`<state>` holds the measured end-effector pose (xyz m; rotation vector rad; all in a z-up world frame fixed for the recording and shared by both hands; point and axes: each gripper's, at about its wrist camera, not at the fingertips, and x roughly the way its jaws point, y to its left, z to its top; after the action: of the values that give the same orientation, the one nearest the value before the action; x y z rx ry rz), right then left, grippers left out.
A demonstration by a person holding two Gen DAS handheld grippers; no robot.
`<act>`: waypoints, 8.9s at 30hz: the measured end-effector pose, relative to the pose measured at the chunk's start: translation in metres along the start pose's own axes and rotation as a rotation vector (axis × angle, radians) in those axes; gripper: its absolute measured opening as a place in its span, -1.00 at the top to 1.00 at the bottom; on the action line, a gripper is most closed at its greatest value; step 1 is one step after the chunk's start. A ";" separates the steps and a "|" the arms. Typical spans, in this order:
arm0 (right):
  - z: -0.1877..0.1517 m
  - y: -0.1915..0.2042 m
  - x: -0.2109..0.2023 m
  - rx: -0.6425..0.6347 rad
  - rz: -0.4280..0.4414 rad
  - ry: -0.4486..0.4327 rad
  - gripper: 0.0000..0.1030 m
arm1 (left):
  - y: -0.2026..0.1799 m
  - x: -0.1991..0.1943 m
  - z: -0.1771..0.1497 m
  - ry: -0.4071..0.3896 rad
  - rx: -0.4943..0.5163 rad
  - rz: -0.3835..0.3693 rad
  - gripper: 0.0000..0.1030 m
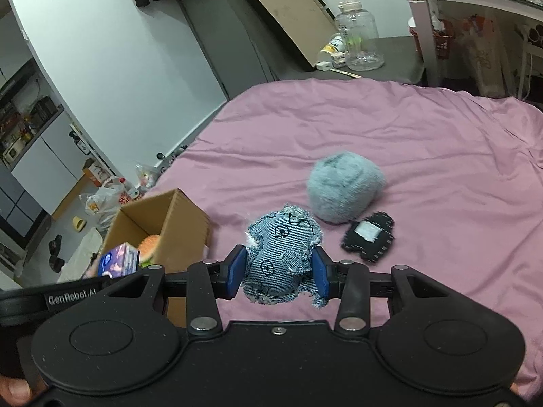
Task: Organize soft objects
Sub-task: 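Carry tissue pack over box with left tool while right tool carries denim plush, then drop tissue pack into box with left tool while right tool drops denim plush, then withdraw both open tools from the box toward the filling bag and patch, then grasp the clear filling bag with left tool while right tool grasps black patch, then carry filling bag over box with left tool while right tool carries black patch, then release filling bag into box with left tool while right tool releases black patch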
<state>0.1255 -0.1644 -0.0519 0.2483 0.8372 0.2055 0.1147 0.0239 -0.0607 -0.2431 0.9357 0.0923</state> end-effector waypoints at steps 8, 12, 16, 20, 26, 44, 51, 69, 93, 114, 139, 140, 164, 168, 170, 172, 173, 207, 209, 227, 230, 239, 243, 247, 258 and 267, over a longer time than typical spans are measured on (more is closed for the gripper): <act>0.004 0.028 0.009 -0.028 0.038 -0.004 0.20 | 0.029 -0.009 0.010 -0.025 -0.026 0.015 0.00; 0.002 0.039 0.013 -0.038 0.054 -0.001 0.20 | 0.045 -0.010 0.015 -0.029 -0.045 0.024 0.00; 0.000 0.051 0.014 -0.061 0.055 -0.009 0.20 | 0.061 -0.011 0.022 -0.038 -0.059 0.036 0.00; -0.002 0.063 0.015 -0.072 0.070 -0.014 0.20 | 0.078 -0.007 0.028 -0.041 -0.082 0.048 0.00; -0.006 0.078 0.020 -0.085 0.082 -0.021 0.20 | 0.100 0.006 0.037 -0.031 -0.108 0.050 0.00; -0.001 0.120 0.056 -0.070 0.109 0.003 0.20 | 0.130 0.047 0.055 0.012 -0.123 0.056 -0.01; 0.000 0.143 0.073 -0.095 0.101 0.030 0.20 | 0.131 0.056 0.055 0.023 -0.116 0.031 -0.01; -0.001 0.176 0.104 -0.100 0.113 0.061 -0.05 | 0.157 0.040 0.064 0.039 -0.159 0.061 -0.29; 0.016 0.093 0.036 -0.138 0.004 0.028 -0.46 | 0.124 -0.003 0.069 -0.039 -0.126 0.072 -0.63; 0.017 -0.011 0.003 -0.173 -0.065 0.044 -0.52 | 0.040 -0.010 0.059 -0.065 -0.055 0.033 -0.64; 0.007 -0.105 0.036 0.034 -0.024 0.088 -0.51 | -0.055 0.048 0.038 0.009 0.075 0.006 -0.64; 0.007 -0.108 0.038 0.039 -0.019 0.089 -0.50 | -0.059 0.051 0.036 0.012 0.081 0.006 -0.64; 0.016 -0.105 0.084 0.021 -0.057 0.142 -0.39 | -0.074 0.159 0.019 0.166 0.120 0.016 -0.58; 0.014 -0.107 0.094 0.020 -0.068 0.143 -0.38 | -0.070 0.169 0.016 0.179 0.105 0.023 -0.37; 0.013 -0.106 0.098 0.015 -0.068 0.137 -0.35 | -0.066 0.169 0.016 0.179 0.098 0.017 -0.18; 0.012 -0.105 0.101 0.014 -0.067 0.131 -0.30 | -0.065 0.167 0.018 0.175 0.097 0.017 -0.07; 0.011 -0.105 0.102 0.013 -0.066 0.129 -0.18 | -0.065 0.165 0.018 0.172 0.102 0.019 0.01; -0.008 -0.065 0.034 0.023 -0.030 0.052 0.60 | -0.037 0.056 0.004 0.105 0.086 -0.071 0.20; -0.007 -0.058 0.029 0.021 -0.026 0.042 0.60 | -0.034 0.048 0.006 0.094 0.086 -0.079 0.20; 0.000 -0.006 0.010 0.002 -0.005 -0.006 0.60 | 0.018 0.005 0.030 0.018 0.050 -0.100 0.20; 0.001 0.005 0.010 -0.005 0.005 -0.013 0.60 | 0.031 -0.002 0.036 0.001 0.048 -0.098 0.20; 0.002 0.036 0.017 -0.021 0.056 -0.002 0.60 | 0.072 -0.003 0.044 -0.010 0.009 -0.056 0.20; 0.000 0.048 0.020 -0.029 0.072 0.007 0.60 | 0.086 -0.001 0.043 0.000 -0.012 -0.043 0.20; -0.002 0.062 0.025 -0.040 0.088 0.015 0.60 | 0.099 0.005 0.041 0.018 -0.030 -0.028 0.20; -0.005 0.101 0.038 -0.076 0.146 0.040 0.59 | 0.124 0.028 0.032 0.102 -0.048 0.052 0.13; -0.011 0.134 0.045 -0.128 0.208 0.082 0.56 | 0.140 0.018 0.038 0.095 -0.084 0.061 -0.03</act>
<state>0.1361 -0.0229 -0.0511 0.2075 0.8759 0.4648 0.1290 0.1684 -0.0768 -0.2987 1.0354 0.1780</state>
